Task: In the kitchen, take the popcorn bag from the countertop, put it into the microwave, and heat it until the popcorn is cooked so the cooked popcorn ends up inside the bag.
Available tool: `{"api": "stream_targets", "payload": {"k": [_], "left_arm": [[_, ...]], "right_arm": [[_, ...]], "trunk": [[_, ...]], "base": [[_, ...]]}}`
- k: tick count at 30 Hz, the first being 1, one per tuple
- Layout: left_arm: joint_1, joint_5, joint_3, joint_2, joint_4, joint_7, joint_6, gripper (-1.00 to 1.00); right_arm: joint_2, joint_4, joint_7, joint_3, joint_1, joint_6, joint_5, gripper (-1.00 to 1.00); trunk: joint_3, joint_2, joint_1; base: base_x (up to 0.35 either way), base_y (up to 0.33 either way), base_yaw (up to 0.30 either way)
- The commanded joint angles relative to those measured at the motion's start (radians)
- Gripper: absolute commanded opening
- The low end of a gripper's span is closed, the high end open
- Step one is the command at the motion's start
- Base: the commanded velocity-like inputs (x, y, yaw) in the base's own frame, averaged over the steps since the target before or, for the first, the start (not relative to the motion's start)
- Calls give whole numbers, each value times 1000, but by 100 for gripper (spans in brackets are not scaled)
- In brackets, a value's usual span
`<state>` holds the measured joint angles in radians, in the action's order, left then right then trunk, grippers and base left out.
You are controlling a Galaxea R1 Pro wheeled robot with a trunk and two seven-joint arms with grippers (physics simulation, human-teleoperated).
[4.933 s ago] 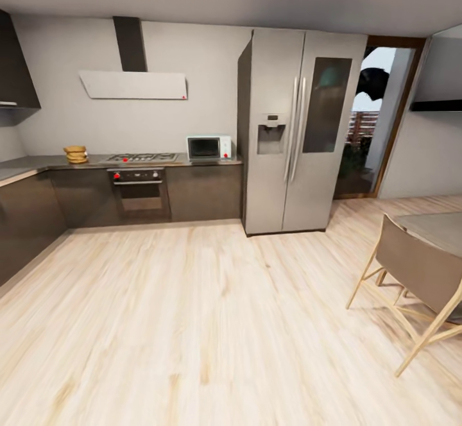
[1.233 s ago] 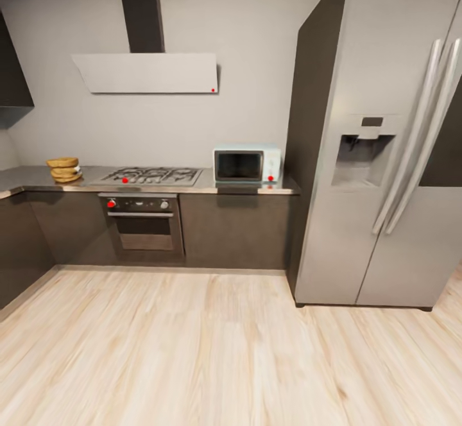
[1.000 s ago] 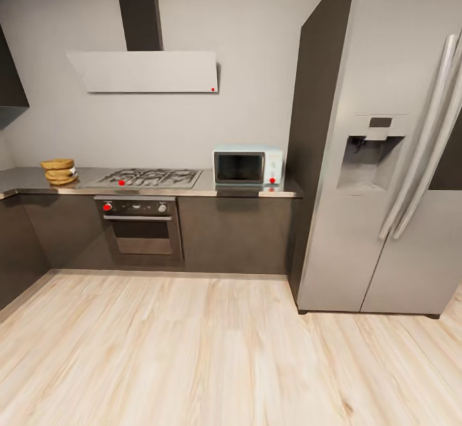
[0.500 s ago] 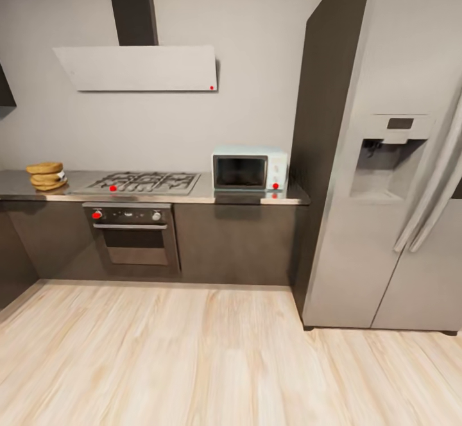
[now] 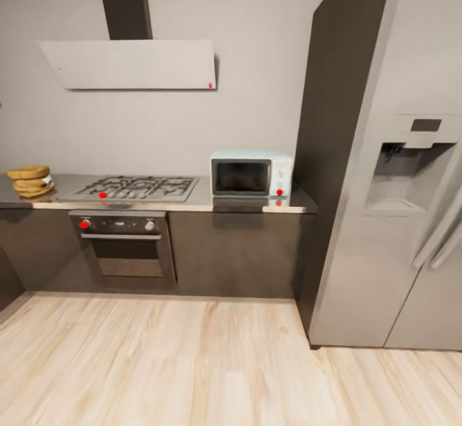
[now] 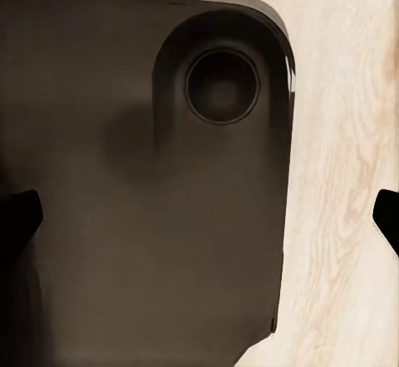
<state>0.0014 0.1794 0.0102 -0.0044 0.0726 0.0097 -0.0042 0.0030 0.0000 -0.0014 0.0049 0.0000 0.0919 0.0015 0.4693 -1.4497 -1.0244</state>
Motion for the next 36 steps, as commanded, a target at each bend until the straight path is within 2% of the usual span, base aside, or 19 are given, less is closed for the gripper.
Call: {"api": "stream_targets", "payload": {"k": [1, 36], "left_arm": [[0, 6, 1, 0, 1, 1, 0, 100], [0, 5, 1, -2, 1, 1, 0, 100]], "right_arm": [[0, 0, 0, 1, 0, 3, 0, 100], [-2, 0, 0, 0, 0, 3, 0, 100]], "trunk": [[1, 0, -1], [1, 0, -1]], "base": [[326, 0, 0], [326, 0, 0]]}}
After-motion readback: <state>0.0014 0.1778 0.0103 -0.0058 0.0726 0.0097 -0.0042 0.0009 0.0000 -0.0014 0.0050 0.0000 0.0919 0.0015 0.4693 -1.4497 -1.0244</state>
